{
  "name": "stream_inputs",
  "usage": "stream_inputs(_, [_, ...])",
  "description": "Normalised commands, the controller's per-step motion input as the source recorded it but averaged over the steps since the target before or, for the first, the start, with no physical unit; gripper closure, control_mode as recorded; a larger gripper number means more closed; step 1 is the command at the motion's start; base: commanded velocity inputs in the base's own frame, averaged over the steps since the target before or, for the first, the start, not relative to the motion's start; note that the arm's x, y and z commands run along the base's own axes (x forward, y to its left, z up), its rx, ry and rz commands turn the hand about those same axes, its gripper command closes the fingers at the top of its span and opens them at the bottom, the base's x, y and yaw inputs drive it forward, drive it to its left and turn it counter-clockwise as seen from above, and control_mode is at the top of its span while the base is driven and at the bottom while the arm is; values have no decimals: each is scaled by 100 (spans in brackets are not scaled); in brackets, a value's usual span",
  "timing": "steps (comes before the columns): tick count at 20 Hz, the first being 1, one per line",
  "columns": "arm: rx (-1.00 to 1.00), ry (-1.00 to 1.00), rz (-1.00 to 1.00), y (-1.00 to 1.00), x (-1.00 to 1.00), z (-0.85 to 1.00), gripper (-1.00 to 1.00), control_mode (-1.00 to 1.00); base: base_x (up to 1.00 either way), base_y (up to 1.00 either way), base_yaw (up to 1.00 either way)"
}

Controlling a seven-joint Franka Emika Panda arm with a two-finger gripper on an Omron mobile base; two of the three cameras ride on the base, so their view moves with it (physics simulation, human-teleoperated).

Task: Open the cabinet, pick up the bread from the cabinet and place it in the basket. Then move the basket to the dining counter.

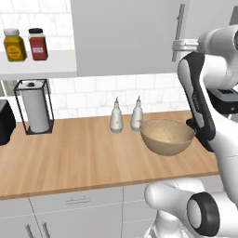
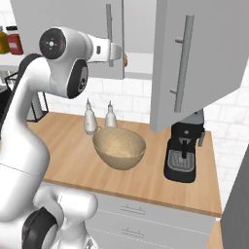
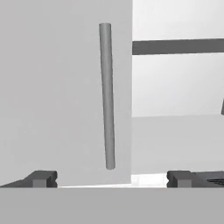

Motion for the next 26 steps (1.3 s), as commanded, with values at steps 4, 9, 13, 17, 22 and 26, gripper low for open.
stream_inputs(4, [0, 0, 0, 4, 23, 0, -100, -100, 0, 0, 0])
stream_inputs(9, [0, 0, 0, 1, 36, 0, -100, -100, 0, 0, 0])
stream_inputs(13, [0, 0, 0, 6, 46, -6, -100, -100, 0, 0, 0])
stream_inputs(17, [0, 0, 0, 2, 36, -6, -100, -100, 0, 0, 0])
stream_inputs(22, [0, 0, 0, 0, 24, -1, -100, -100, 0, 0, 0])
stream_inputs(26, [0, 0, 0, 0, 21, 0, -100, -100, 0, 0, 0])
